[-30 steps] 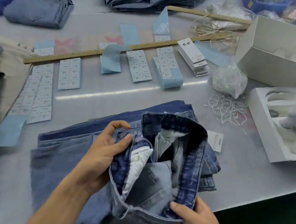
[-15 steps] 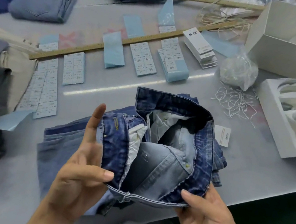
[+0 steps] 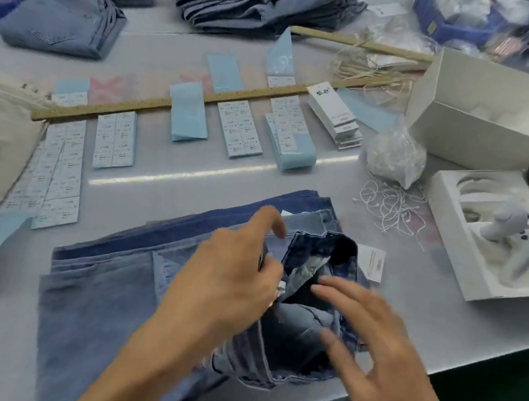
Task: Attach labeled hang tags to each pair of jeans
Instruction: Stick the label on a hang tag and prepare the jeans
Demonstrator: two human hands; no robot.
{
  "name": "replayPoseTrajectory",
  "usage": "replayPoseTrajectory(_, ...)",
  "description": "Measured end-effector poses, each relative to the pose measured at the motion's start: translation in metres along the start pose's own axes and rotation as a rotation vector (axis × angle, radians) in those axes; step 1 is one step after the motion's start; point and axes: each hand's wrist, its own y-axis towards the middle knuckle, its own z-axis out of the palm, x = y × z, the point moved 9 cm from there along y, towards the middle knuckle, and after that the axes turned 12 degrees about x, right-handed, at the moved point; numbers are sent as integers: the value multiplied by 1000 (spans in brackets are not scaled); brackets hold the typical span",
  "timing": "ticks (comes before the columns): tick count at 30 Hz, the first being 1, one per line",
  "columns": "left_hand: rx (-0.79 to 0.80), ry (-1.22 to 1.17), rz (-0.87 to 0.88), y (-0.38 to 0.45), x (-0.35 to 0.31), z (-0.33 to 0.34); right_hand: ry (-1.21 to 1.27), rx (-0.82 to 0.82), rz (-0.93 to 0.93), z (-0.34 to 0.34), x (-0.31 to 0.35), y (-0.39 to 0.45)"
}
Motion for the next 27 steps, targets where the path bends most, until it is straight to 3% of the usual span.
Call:
replayPoseTrajectory(2, 23, -90, -10, 29, 0, -7, 82, 366, 75, 32, -4, 6)
replayPoseTrajectory(4, 89, -254, -71, 58, 5, -4, -188, 468, 6, 59, -3, 13)
replayPoseTrajectory(6, 207, -373, -82, 75, 4, 12, -205, 342, -20, 66, 4, 19)
replayPoseTrajectory(8, 329, -445, -28, 75, -1, 26, 92, 213, 14, 47, -2, 23)
replayPoseTrajectory(10, 435, -457, 65, 61, -4, 30, 284, 221, 45, 27, -16, 24)
replayPoseTrajectory(13, 550, -431, 163, 25, 10, 32, 385, 252, 7, -9, -23, 29)
replayPoseTrajectory(15, 530, -306, 140, 15, 26, 31, 470, 353, -4, -15, -24, 34)
replayPoseTrajectory(18, 271, -127, 152, 28, 39, 21, 647, 498, 4, -11, -22, 37)
replayPoseTrajectory(20, 123, -139, 168, 44, 43, 12, 631, 477, 22, -18, -27, 40)
replayPoseTrajectory(21, 122, -149, 176, 51, 45, 12, 542, 412, 39, -27, -34, 43)
replayPoseTrajectory(24, 313, -189, 195, 67, 50, 30, 353, 17, 183, -64, -79, 46)
replayPoseTrajectory(25, 373, -182, 191, 70, 50, 39, 329, -38, 266, -66, -97, 45)
replayPoseTrajectory(27, 418, -99, 166, 75, 48, 58, 249, 142, 415, -41, -124, 46)
